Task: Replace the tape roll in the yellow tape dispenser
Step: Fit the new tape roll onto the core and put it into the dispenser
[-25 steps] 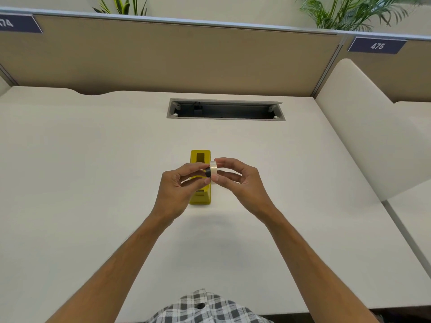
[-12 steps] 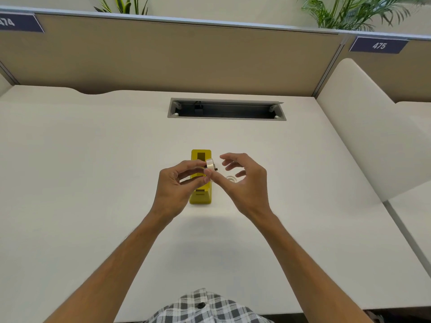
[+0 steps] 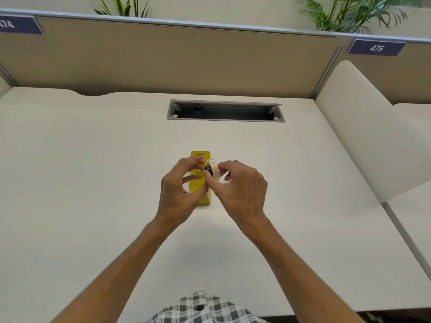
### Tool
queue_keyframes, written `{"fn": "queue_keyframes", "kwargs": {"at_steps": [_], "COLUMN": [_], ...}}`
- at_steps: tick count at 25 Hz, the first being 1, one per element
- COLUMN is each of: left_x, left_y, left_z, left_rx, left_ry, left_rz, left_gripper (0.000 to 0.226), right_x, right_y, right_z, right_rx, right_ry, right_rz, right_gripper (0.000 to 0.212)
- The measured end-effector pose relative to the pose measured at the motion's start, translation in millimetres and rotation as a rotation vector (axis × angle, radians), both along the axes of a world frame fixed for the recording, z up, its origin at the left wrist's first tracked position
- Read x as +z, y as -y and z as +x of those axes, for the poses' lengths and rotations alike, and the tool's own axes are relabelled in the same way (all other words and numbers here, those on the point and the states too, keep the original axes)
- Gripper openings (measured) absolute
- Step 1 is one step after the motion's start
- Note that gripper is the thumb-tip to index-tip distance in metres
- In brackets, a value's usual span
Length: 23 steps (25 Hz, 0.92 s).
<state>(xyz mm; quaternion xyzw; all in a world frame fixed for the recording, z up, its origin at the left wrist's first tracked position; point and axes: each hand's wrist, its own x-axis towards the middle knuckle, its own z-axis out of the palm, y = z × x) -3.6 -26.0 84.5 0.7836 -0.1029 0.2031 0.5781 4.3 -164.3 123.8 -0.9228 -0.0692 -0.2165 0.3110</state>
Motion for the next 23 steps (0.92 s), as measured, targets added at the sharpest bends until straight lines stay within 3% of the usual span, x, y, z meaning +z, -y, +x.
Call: {"fn": "queue_keyframes", "kwargs": {"at_steps": [4,10,23], "left_x": [2,-2,-27], "left_y": [4,3,-5], "left_z": [2,6,21], "left_rx": [0.001,0.002,0.015], "left_ry": [0.015,0.013,-0.018], "left_rz": [0.113,0.086,0.147], "left_gripper": [0.060,0.050,0.049], "right_x": [1,-2,-24], "right_y": [-3,-2,-14], "right_z": [-1,3,17], "right_rx": [-0.025,-0.055,-0.083], "right_ry": [-0.009,-0.052,-0.105], "right_rz": [0.039,0.077,0.068], "right_gripper": [0.024,0.023,0.021]}}
